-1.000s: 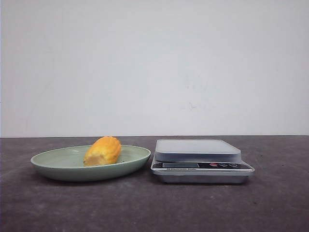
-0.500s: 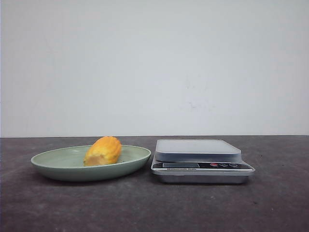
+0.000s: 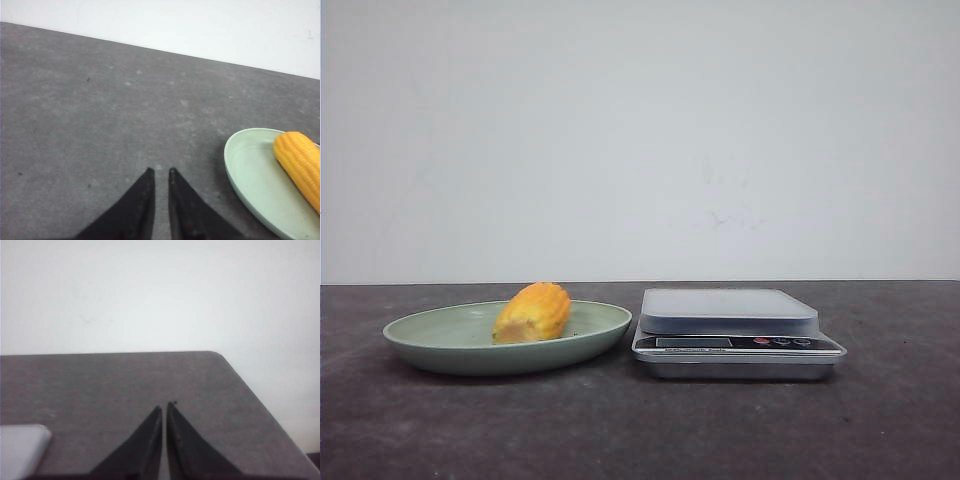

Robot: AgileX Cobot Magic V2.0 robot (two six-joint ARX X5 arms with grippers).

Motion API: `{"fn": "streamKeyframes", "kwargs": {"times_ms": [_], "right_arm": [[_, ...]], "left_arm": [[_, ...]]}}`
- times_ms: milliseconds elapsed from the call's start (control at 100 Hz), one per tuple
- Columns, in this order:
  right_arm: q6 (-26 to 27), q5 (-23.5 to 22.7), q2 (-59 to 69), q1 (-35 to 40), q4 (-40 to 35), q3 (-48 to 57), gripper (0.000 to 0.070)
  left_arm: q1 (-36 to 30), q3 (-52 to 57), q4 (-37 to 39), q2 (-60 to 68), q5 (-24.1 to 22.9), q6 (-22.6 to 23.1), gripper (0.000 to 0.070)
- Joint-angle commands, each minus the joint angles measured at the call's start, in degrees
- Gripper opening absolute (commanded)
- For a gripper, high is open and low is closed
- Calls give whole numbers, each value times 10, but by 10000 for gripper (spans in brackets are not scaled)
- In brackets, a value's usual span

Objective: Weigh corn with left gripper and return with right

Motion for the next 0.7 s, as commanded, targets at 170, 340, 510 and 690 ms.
{"fn": "streamKeyframes", "kwargs": {"times_ms": [170,340,510,690], "right_arm": [[4,-4,-22,-8,99,-162,9],[11,-16,-22,-6,146,-228,9],[12,-22,-22,-6,170,-259,9],[12,-26,-22,-6,192,-279,9]], "left_arm": [[1,-10,-3,0,0,7,4],[1,-10,-3,0,0,7,4],[1,-10,-3,0,0,7,4],[1,-10,-3,0,0,7,4]]}}
